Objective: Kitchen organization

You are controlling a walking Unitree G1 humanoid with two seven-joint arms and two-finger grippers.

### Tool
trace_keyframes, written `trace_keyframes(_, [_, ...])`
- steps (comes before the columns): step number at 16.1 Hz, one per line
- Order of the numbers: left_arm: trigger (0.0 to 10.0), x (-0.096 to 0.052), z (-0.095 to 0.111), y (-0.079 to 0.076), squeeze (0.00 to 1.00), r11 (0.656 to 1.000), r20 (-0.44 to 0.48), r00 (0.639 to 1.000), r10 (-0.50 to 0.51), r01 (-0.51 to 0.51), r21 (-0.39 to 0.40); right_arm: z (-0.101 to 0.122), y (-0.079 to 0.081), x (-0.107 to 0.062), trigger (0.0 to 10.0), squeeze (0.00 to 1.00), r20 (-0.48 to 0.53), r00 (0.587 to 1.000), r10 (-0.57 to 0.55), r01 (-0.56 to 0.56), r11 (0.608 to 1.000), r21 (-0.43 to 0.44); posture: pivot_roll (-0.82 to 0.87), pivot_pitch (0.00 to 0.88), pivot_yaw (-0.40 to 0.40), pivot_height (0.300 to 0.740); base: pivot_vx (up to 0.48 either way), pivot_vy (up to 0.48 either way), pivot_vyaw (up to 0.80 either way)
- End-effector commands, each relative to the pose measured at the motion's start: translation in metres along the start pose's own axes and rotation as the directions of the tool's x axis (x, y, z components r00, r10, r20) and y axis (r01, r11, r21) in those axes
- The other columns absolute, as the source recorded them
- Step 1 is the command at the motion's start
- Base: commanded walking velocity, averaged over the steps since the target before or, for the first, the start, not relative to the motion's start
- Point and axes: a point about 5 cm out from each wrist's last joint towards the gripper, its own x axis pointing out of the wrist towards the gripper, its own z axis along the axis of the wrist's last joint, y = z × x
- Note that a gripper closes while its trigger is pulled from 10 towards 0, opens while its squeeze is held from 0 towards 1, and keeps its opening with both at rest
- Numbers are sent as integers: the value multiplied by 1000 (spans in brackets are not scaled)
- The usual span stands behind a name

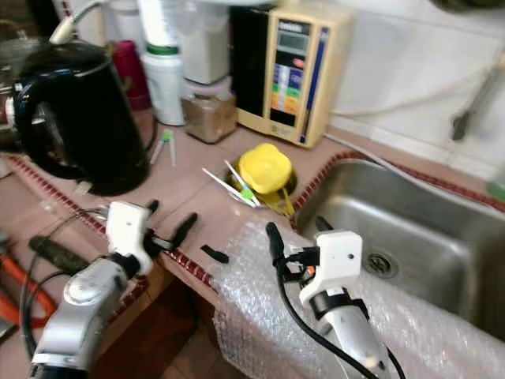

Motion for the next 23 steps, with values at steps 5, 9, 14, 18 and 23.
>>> trace_keyframes(5, [10000,4,5,-8,0,999,10,999,-48,48,8,-2,-5,-2,10000,0,-9,1000,-18,18,1000,-19,22,0,41,740,0,265,0])
trace_keyframes(9, [10000,4,5,-9,0,998,8,998,-60,59,17,-2,-2,-1,10000,0,-6,1000,-16,16,1000,-19,26,0,44,740,0,62,0])
trace_keyframes(14, [10000,2,4,-18,0,996,15,996,-90,89,29,2,-3,3,10000,0,10,1000,-26,26,1000,-18,30,0,40,740,0,0,0])
trace_keyframes(18, [10000,4,1,-16,0,998,15,998,-59,59,-6,5,-2,5,10000,0,13,1000,-21,22,1000,-16,36,0,29,740,0,0,-541])
trace_keyframes(23, [10000,23,3,-23,0,997,36,999,-14,17,-78,10,8,7,10000,0,20,999,51,-50,998,-44,19,0,11,740,0,0,-244])
